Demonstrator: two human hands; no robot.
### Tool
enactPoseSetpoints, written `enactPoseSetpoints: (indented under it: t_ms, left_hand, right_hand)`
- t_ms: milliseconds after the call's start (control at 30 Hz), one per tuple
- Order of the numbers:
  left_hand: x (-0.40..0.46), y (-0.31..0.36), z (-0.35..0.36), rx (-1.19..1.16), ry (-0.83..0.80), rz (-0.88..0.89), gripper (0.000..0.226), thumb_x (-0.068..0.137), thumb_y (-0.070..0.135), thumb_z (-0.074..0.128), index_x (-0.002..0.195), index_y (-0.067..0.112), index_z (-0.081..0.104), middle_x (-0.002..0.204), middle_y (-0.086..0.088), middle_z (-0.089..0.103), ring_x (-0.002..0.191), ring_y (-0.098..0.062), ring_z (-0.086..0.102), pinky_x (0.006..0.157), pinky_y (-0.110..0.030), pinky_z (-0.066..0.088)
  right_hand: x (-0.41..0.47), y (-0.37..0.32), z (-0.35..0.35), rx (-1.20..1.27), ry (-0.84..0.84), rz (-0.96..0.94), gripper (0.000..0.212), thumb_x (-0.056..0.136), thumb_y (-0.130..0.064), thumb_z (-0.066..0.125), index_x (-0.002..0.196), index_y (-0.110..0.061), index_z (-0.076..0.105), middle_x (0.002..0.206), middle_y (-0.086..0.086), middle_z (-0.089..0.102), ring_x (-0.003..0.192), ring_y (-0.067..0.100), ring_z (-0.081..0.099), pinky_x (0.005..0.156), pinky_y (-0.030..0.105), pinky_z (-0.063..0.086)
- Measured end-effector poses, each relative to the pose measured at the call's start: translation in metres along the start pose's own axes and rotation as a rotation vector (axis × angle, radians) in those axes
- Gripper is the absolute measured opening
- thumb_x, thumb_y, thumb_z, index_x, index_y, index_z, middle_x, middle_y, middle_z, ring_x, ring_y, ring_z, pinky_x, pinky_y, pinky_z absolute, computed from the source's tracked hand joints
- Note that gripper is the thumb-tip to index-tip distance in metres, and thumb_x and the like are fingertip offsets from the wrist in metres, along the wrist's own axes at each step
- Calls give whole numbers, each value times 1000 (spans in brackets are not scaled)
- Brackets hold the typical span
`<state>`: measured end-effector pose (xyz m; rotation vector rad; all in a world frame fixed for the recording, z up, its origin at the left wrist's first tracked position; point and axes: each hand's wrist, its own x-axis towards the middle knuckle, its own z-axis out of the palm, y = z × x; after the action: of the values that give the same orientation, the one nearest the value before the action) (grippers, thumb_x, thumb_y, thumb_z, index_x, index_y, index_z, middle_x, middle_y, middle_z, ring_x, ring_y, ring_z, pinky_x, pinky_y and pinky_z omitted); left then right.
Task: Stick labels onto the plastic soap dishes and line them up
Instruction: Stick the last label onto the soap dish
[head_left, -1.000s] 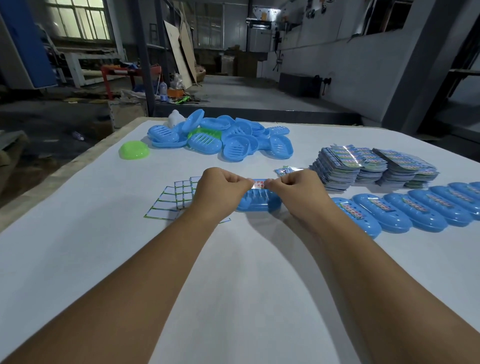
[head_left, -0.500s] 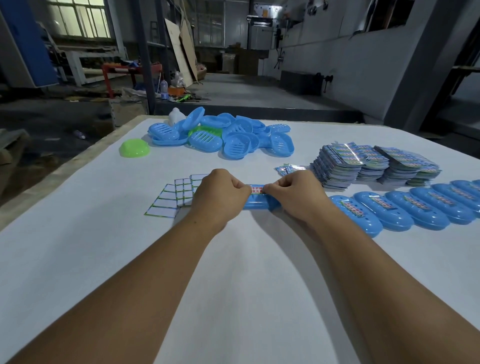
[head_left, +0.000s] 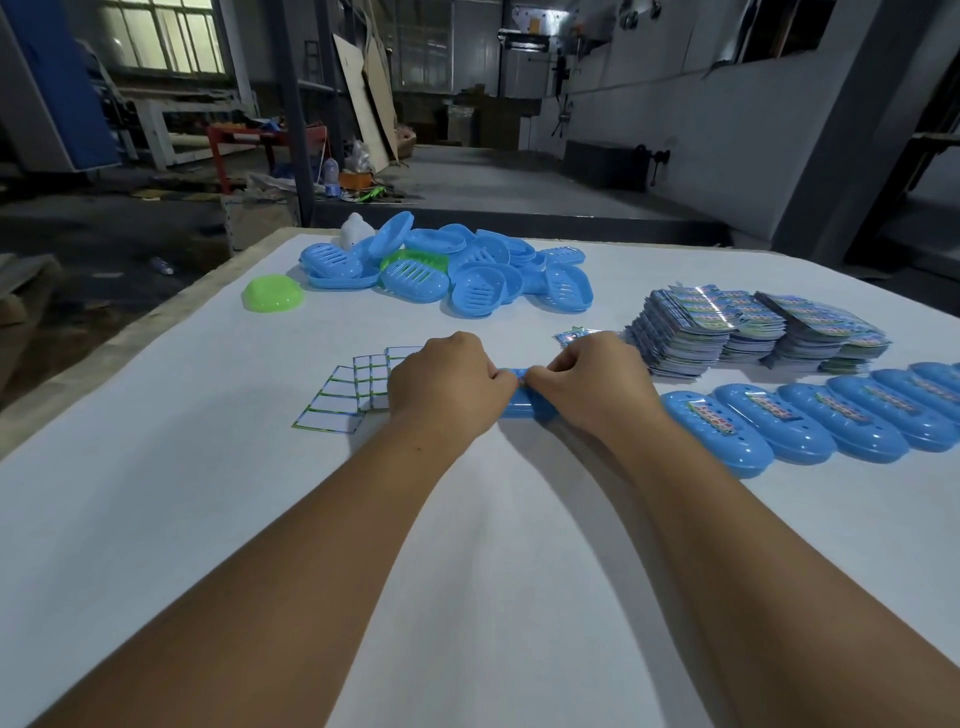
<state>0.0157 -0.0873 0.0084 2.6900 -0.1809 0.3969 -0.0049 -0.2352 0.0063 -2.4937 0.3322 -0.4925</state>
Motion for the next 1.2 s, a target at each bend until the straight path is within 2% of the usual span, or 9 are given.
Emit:
enactPoseSetpoints:
  t_ms: [167,267,333,467,567,633,733,933,1200]
  left_hand:
    - [3,-1,3,54,26,35,33,89,56,54,95,26,64,92,3,67,85,-25,61,66,-31,41]
    - [3,-3,2,80,14,34,40,89,61,54,105,24,52,90,3,58,83,-23,56,66,-32,41]
    - [3,-3,2,58,3,26,42,88,62,55,105,24,48,84,5,52,82,-23,54,65,-32,40]
    - [1,-6,5,-73,-21,5,34,90,56,58,102,28,43,76,10,43,83,-21,53,67,-32,39]
    - [2,-9,6,-141,-21,11,16,97,42,50,105,29,43,88,5,53,85,-23,55,70,-34,41]
    - [3,-11,5,-155,-18,18,6,101,34,42,105,29,42,91,3,54,86,-24,55,70,-35,40]
    - [2,-12,4,-149,-11,35,8,103,30,38,108,29,43,94,2,54,89,-25,56,72,-35,41]
    - [-3,-15,3,-167,-12,35,19,99,39,44,117,31,48,97,2,66,93,-26,61,78,-37,48]
    - [-1,-23,2,-181,-12,23,23,94,47,55,113,35,50,84,7,66,86,-20,62,73,-35,45]
  right_hand:
    - [5,-6,0,-131,22,0,43,76,-51,74,65,-10,68,58,4,63,64,25,61,50,28,39]
    - [7,-5,-5,-214,-6,20,53,74,-63,73,67,-14,54,62,1,52,65,24,52,49,28,30]
    - [6,-4,-6,-218,-19,4,51,76,-64,72,72,-18,51,66,-4,48,72,21,49,53,30,32]
    - [0,0,-3,-101,-37,-164,40,89,-50,68,118,-23,65,113,-3,62,106,18,58,81,31,42]
    - [-7,-5,-2,22,-141,-305,39,89,-34,67,127,-29,65,129,-7,63,116,13,57,87,24,38]
    - [-11,-8,-3,8,-228,-370,42,85,-30,67,127,-32,66,130,-9,63,117,13,57,92,26,42]
    - [-18,-8,-10,-134,-251,-410,39,84,-43,68,123,-37,69,128,-11,63,120,20,57,98,40,48]
    - [-32,6,-35,-417,-106,-205,51,79,-70,55,118,-38,64,123,-6,62,113,25,59,89,38,46]
    - [-45,22,-58,-499,-34,29,45,76,-60,60,100,-24,70,113,5,57,104,34,48,82,38,40]
